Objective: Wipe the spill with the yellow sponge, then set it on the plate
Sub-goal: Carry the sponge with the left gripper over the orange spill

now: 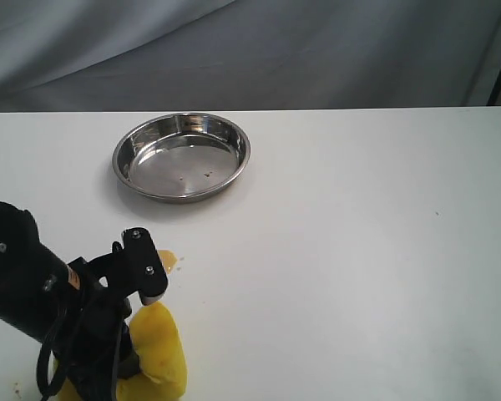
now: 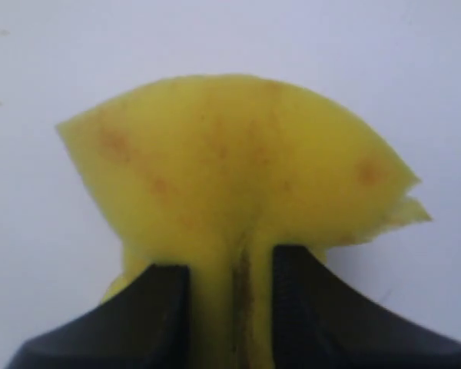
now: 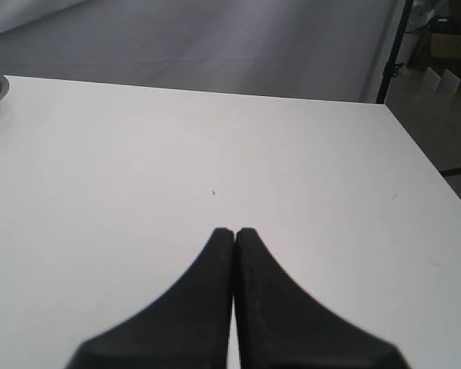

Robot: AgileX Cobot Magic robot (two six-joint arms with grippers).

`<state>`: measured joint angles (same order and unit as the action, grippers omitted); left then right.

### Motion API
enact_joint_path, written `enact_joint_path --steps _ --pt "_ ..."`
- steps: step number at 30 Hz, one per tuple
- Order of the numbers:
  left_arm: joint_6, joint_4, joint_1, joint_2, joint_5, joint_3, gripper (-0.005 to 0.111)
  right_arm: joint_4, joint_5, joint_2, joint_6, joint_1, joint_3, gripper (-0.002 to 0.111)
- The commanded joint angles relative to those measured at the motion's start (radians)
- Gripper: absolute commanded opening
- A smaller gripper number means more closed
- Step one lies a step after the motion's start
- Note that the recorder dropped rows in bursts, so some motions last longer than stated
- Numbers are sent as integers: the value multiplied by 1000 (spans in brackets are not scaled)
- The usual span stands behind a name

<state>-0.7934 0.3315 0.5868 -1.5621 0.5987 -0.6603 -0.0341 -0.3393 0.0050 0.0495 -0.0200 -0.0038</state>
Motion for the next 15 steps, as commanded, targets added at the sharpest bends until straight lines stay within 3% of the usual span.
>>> enact_joint_path --steps 1,4,8,15 --pt "-32 -30 7 68 2 -9 1 -7 4 -5 -5 1 4 0" --pt "-55 -53 5 134 0 -9 1 -7 4 -5 -5 1 4 0" --pt "-32 -199 5 221 -24 -9 1 -7 4 -5 -5 1 4 0" --pt "274 -496 5 302 -64 -9 1 -7 4 -5 -5 1 4 0"
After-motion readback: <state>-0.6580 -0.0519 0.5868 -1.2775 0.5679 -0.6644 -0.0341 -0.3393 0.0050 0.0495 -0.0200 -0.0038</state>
